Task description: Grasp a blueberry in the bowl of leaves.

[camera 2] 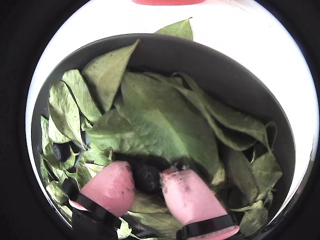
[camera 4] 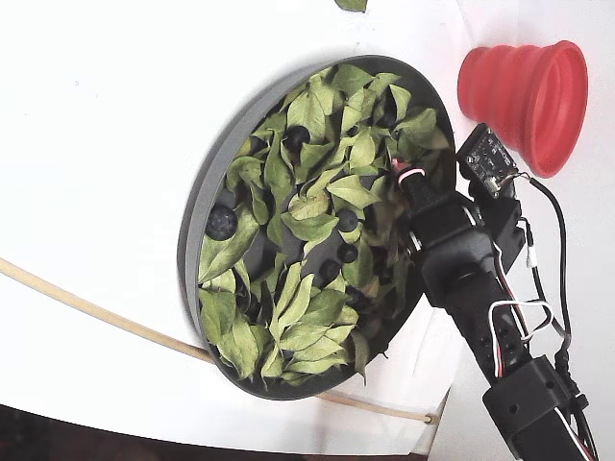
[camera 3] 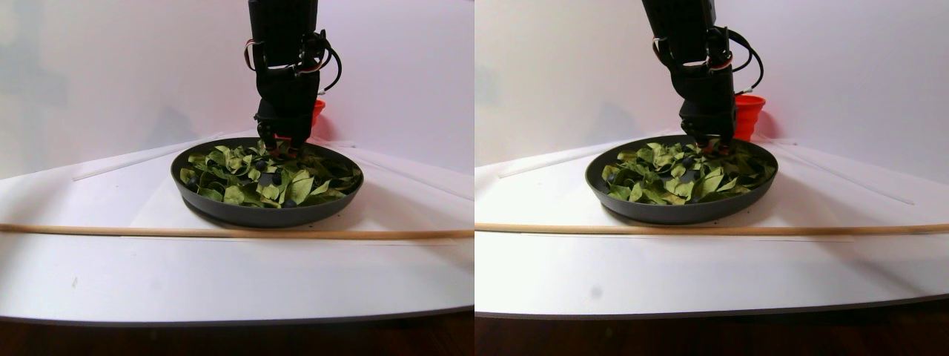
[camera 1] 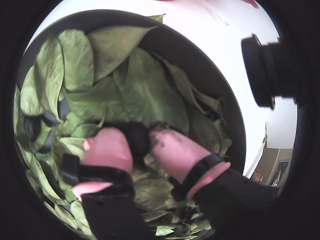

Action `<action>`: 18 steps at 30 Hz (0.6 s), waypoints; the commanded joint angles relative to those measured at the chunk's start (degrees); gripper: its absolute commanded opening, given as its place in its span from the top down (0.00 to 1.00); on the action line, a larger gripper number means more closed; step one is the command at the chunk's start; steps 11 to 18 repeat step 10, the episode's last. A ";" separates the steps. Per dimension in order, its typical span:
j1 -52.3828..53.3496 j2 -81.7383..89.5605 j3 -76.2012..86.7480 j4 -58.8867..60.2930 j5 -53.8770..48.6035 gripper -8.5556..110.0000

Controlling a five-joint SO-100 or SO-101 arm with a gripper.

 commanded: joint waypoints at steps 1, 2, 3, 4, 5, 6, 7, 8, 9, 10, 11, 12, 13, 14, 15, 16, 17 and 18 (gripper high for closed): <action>1.32 7.82 -0.88 0.09 -0.53 0.85; 1.32 8.26 -0.70 0.09 -0.53 0.85; 1.23 8.61 -0.53 0.09 -0.53 0.85; 1.23 9.05 -0.26 0.18 -0.53 0.85; 1.14 9.40 -0.09 0.18 -0.53 0.85; 1.14 9.84 0.09 0.26 -0.53 0.85; 1.14 10.20 0.26 0.44 -0.53 0.85; 1.05 10.63 0.35 0.53 -0.53 0.85; 1.05 10.90 0.44 0.70 -0.53 0.85; 1.05 11.16 0.44 0.97 -0.44 0.85; 1.05 11.16 0.44 0.97 -0.44 0.85; 1.05 11.16 0.44 0.97 -0.44 0.85; 1.05 11.16 0.44 0.97 -0.44 0.85; 1.05 11.16 0.44 0.97 -0.44 0.85; 1.05 11.16 0.44 0.97 -0.44 0.85; 1.05 11.16 0.44 0.97 -0.44 0.85; 1.05 11.16 0.44 0.97 -0.44 0.85; 1.05 11.16 0.44 0.97 -0.44 0.85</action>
